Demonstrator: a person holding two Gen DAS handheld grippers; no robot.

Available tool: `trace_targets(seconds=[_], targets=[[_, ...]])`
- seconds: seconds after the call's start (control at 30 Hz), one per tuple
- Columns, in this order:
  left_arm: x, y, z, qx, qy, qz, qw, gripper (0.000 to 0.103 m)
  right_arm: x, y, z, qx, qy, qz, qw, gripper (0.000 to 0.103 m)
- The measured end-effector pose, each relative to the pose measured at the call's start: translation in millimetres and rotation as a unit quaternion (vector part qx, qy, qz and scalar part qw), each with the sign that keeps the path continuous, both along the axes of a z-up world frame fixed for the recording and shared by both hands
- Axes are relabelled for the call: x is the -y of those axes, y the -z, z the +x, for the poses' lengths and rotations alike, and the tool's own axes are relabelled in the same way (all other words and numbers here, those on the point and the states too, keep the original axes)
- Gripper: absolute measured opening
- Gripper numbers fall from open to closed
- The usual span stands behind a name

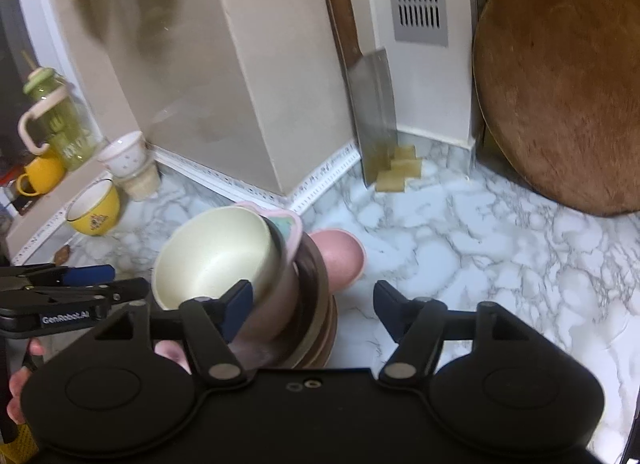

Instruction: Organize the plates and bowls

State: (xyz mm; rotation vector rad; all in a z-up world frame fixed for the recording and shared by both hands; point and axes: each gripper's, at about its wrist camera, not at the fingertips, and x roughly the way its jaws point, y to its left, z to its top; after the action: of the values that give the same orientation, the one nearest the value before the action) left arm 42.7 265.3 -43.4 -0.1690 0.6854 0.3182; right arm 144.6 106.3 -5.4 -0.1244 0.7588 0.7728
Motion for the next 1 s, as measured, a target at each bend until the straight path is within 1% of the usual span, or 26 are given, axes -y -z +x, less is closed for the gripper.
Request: trace_targets(seconds=[0.03,0.1,0.2,0.23,0.3,0.37,0.5,0.57,0.6,0.63,0.67,0.77,0.9,1.0], targets=[[4.3,-2.2,-2.8,0.004,0.001,0.003,1.0,0.061,2.0,-2.5,-3.3,0.005,-0.003,0.003,1.0,0.073],[11.8,-6.5,-8.0,0.012,0.006,0.006,0.9999,0.062,5.5,-7.2,-11.6,0.02,-0.011,0.007,1.0,0.079],[22.6,-11.3,-16.1,0.019,0.012,0.014,0.9996,0.062,9.7,-13.1,-24.0,0.042,-0.026,0.01,0.999,0.082],[25.7,-12.6,-18.3,0.021,0.013,0.016,0.9996,0.062,10.9,-14.9,-28.1,0.049,-0.029,0.011,0.998,0.085],[30.2,-14.9,-23.0,0.024,0.016,0.012,0.9995,0.063,14.3,-17.5,-34.9,0.059,-0.034,0.014,0.998,0.09],[33.3,-16.5,-28.2,0.029,0.017,0.007,0.9994,0.075,17.1,-20.3,-42.8,0.073,-0.038,0.015,0.996,0.093],[38.6,-19.3,-40.8,0.043,0.018,-0.004,0.9989,0.075,23.3,-24.7,-55.4,0.093,-0.043,0.021,0.995,0.1],[40.6,-19.7,-45.5,0.046,0.019,-0.009,0.9987,0.076,26.3,-26.2,-59.9,0.098,-0.042,0.026,0.994,0.102],[41.8,-19.6,-48.2,0.047,0.019,-0.012,0.9986,0.078,27.8,-26.9,-62.1,0.098,-0.041,0.03,0.994,0.102],[42.6,-19.4,-50.4,0.049,0.02,-0.015,0.9985,0.086,30.2,-27.0,-64.2,0.099,-0.04,0.034,0.994,0.102],[43.5,-19.2,-53.2,0.052,0.022,-0.018,0.9983,0.09,32.1,-27.3,-66.3,0.1,-0.038,0.039,0.994,0.103],[46.3,-18.8,-60.4,0.061,0.013,-0.019,0.9979,0.091,36.3,-26.8,-71.2,0.103,-0.032,0.047,0.993,0.103],[47.3,-17.7,-65.0,0.062,0.011,-0.028,0.9976,0.091,41.5,-25.6,-75.6,0.103,-0.027,0.054,0.993,0.103],[50.6,-17.4,-67.1,0.06,0.011,-0.024,0.9978,0.091,43.7,-24.8,-79.3,0.106,-0.024,0.054,0.993,0.103]])
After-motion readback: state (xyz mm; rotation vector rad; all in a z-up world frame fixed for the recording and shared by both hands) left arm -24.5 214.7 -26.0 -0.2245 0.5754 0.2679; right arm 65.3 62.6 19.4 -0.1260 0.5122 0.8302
